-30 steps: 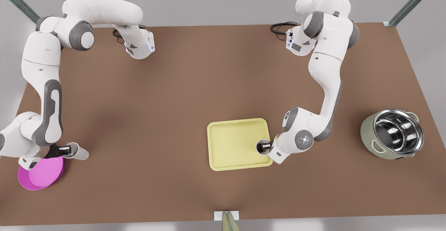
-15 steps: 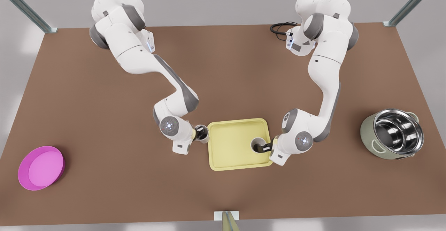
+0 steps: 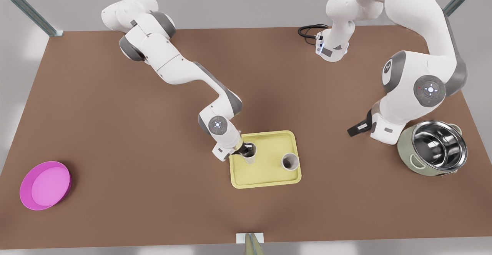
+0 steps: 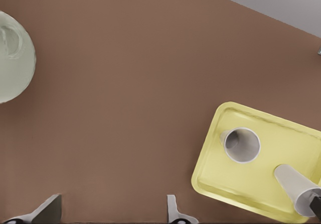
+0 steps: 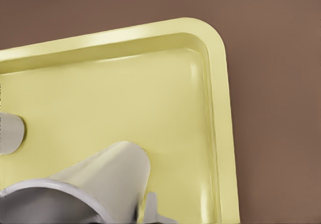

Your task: Use both arms to respectively pick up the white IKEA cups from the middle-left and middle-right positions, then place the white IKEA cups onto the middle-middle tray, ensuring that the cups remain upright and do not tip over

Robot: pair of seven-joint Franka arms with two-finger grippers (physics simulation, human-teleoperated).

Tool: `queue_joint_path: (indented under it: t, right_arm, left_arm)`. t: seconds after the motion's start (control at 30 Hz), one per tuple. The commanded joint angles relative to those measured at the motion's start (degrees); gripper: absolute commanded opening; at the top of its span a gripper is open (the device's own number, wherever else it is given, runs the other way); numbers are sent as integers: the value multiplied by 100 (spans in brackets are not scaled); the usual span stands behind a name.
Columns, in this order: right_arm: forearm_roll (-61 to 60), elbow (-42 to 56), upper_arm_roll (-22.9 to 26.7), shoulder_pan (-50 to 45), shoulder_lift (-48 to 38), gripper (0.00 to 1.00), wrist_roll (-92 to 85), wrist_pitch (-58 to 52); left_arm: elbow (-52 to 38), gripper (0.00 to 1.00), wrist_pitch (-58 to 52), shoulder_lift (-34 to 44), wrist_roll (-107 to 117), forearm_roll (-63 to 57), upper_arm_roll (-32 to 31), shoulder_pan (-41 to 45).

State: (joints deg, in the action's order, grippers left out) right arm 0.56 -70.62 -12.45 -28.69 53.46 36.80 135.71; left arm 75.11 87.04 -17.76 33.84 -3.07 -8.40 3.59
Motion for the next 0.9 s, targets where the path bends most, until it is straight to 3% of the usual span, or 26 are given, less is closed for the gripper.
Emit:
queue_joint_path:
  t: [0.0,0.4,0.53,0.63,0.7,0.73,0.77,0.87]
  right_arm:
    - [-12,22,-3,4,-2,100,2938,148]
    - [58,-4,6,136,-55,100,2885,105]
    - [40,-215,-38,179,-1117,100,2711,-1054]
    - [-206,-154,-56,1030,-2076,100,858,-3224]
    - [258,-163,-3,2612,-1963,100,-1928,-4562]
    - [1163,-145,-3,2973,-1804,100,-2956,-4562]
    - [1227,136,225,3150,-1883,100,-4162,-4562]
    - [1121,-426,392,3106,-3570,100,-4709,-4721]
  left_arm:
    - [83,100,-777,176,-2461,-238,120,28]
    - [-67,100,-1093,211,-2382,34,49,1]
    - [-49,100,-1067,176,-2382,52,58,-8]
    - [-49,100,-1067,176,-2382,78,58,-8]
    - [-49,100,-1067,167,-2382,78,58,-8]
    - [-49,100,-1067,167,-2382,78,58,-16]
    - [-49,100,-1067,167,-2382,78,49,-16]
    - [-49,100,-1067,167,-2382,87,58,-16]
